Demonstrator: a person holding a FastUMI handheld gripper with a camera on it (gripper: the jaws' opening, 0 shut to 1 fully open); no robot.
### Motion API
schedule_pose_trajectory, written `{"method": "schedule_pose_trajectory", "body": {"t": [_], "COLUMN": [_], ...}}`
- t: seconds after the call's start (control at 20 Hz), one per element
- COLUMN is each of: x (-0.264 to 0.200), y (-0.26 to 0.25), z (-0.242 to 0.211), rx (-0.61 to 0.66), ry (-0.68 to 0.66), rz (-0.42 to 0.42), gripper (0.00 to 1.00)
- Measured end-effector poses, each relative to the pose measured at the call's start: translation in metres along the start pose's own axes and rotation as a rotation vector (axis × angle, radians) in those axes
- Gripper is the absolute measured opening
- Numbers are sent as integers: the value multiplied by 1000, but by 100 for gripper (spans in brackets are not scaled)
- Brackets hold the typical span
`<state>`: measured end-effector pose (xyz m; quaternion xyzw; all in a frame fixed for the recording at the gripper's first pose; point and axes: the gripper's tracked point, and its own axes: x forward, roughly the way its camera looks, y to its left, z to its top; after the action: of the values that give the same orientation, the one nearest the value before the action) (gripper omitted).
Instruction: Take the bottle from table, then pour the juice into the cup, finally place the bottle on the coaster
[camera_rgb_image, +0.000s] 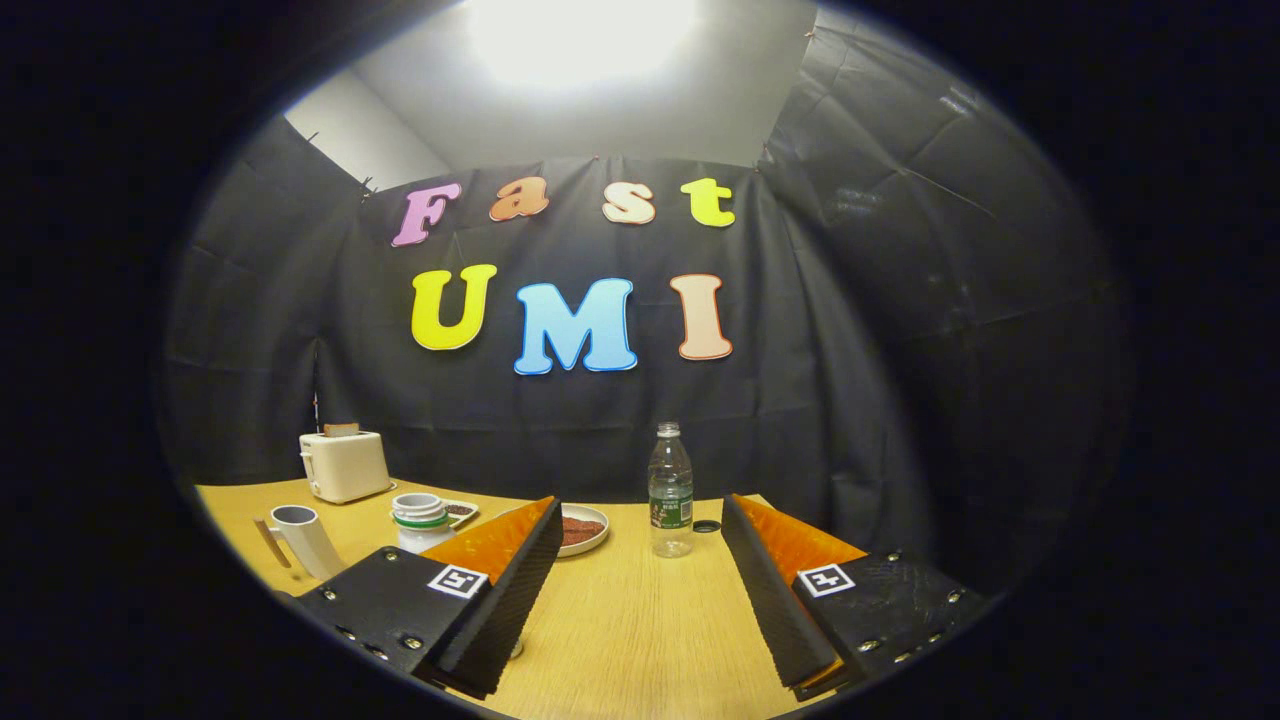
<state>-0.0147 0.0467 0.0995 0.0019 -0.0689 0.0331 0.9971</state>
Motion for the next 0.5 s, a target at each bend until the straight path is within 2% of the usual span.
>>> {"method": "schedule_pose_trajectory", "body": {"t": [0.5], "x": [-33], "y": [51], "z": [-4], "rx": [27], "ry": [24], "rz": [93], "gripper": [97]}}
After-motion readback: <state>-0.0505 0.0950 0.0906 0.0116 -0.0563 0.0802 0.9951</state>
